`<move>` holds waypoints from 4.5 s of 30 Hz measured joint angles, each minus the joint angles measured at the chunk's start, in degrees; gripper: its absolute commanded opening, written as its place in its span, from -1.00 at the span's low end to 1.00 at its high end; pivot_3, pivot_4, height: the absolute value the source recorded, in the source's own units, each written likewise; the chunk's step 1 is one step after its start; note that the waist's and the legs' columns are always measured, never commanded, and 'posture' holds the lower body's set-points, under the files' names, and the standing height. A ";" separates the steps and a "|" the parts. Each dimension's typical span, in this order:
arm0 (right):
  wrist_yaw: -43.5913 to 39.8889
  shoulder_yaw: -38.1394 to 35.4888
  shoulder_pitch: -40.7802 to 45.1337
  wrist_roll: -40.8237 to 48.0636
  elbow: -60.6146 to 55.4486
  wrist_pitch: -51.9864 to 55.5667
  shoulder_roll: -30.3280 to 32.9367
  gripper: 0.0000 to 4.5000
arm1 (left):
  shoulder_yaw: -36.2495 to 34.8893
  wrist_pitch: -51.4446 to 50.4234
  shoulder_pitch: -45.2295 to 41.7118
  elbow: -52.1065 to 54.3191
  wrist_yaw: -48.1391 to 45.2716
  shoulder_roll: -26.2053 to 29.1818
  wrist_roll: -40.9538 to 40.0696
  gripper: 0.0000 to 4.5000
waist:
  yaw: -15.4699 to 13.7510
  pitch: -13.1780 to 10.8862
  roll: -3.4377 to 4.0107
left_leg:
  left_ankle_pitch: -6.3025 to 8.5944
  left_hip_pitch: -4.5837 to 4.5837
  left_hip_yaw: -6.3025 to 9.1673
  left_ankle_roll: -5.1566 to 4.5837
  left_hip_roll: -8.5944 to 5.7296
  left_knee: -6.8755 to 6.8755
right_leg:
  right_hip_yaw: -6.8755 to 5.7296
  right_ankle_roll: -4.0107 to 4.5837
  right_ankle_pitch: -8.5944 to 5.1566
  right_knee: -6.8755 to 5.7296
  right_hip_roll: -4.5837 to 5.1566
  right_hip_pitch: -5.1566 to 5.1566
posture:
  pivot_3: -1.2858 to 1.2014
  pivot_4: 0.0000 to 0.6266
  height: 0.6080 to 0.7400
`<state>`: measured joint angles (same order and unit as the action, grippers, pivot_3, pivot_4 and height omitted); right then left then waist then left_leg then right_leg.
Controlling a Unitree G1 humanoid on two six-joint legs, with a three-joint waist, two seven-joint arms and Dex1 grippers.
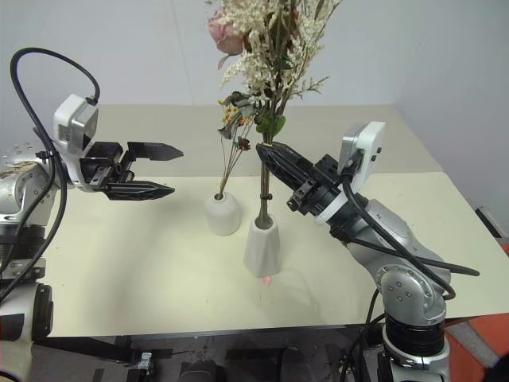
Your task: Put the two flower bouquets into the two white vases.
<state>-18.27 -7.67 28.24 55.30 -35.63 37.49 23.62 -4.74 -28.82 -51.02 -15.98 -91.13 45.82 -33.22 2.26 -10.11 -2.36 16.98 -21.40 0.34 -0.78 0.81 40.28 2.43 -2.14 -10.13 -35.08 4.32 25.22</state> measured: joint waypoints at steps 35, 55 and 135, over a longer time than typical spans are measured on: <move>3.54 -2.51 0.06 6.29 -2.65 -0.01 3.02 -0.91 | 0.59 -0.10 0.00 0.01 -0.48 0.00 0.33 1.00 | -0.06 0.00 0.00 | 0.00 -0.01 0.00 0.00 0.00 0.00 | 0.00 0.00 0.00 0.02 0.00 0.00 | 0.03 -0.52 1.00; 2.06 0.47 -4.36 1.18 -0.71 -0.81 0.34 -0.91 | 0.58 -1.06 0.42 1.18 0.11 0.58 0.29 1.00 | -0.03 0.00 0.00 | 0.00 0.00 0.00 0.00 0.00 0.01 | 0.01 0.00 0.00 0.01 -0.01 0.00 | 0.03 -0.52 1.00; 0.75 -11.22 -29.28 3.27 -11.65 -1.91 14.82 0.99 | 2.03 2.90 -3.20 -17.64 5.91 -7.95 13.22 1.00 | -1.63 -0.02 -0.06 | 0.01 0.01 0.02 -0.01 -0.03 0.12 | 0.01 -0.01 -0.01 0.04 0.02 -0.14 | 0.03 -0.52 1.00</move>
<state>-17.52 -18.89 -1.04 58.57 -47.28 35.58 38.43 -2.71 -25.92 -54.22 -33.62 -85.22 37.87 -20.00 0.63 -10.13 -2.42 16.99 -21.39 0.36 -0.79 0.78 40.40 2.44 -2.16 -10.14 -35.04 4.34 25.08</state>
